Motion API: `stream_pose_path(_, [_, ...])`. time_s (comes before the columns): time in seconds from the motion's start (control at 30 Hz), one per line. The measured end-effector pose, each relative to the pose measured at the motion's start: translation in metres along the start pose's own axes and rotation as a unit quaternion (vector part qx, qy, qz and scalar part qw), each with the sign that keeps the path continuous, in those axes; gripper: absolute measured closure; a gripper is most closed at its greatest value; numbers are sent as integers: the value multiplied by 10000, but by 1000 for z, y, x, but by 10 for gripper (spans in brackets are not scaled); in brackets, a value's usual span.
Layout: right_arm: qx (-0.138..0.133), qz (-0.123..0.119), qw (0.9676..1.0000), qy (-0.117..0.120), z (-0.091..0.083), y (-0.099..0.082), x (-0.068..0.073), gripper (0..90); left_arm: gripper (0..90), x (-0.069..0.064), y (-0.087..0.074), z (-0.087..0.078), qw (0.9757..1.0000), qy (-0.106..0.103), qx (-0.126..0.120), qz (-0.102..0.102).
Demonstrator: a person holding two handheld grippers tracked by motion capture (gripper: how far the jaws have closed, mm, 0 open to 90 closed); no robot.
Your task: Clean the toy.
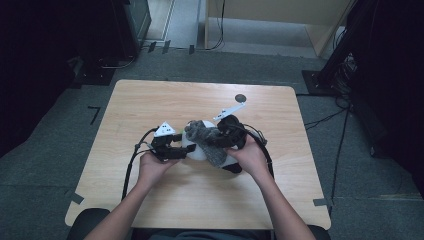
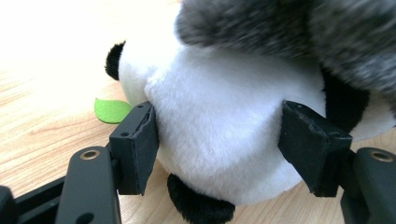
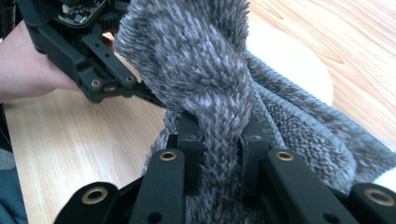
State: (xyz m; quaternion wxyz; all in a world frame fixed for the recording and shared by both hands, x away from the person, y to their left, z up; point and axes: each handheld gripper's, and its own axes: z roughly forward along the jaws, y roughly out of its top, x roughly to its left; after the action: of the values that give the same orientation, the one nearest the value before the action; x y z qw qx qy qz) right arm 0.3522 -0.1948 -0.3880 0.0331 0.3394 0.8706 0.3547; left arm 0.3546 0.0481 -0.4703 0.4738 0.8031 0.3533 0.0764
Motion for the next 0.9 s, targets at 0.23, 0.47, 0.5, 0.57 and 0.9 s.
stream_pose_path(0.23, [-38,63,10000,-62,-18,-14,-1,765,316,0,0,0,10000,5,1,-7])
stream_pose_path(0.47, [-105,132,9998,-137,-34,-28,-4,763,316,0,0,0,10000,-6,-6,-16])
stream_pose_path(0.5, [-110,143,9997,-145,-37,-31,-5,764,316,0,0,0,10000,-8,-8,-16])
stream_pose_path(0.57, [-129,170,9996,-162,-40,-36,-5,764,316,0,0,0,10000,-15,-15,-20])
stream_pose_path(0.9, [-191,351,9989,-249,-56,-55,-11,766,316,1,0,0,10000,-45,-42,-47])
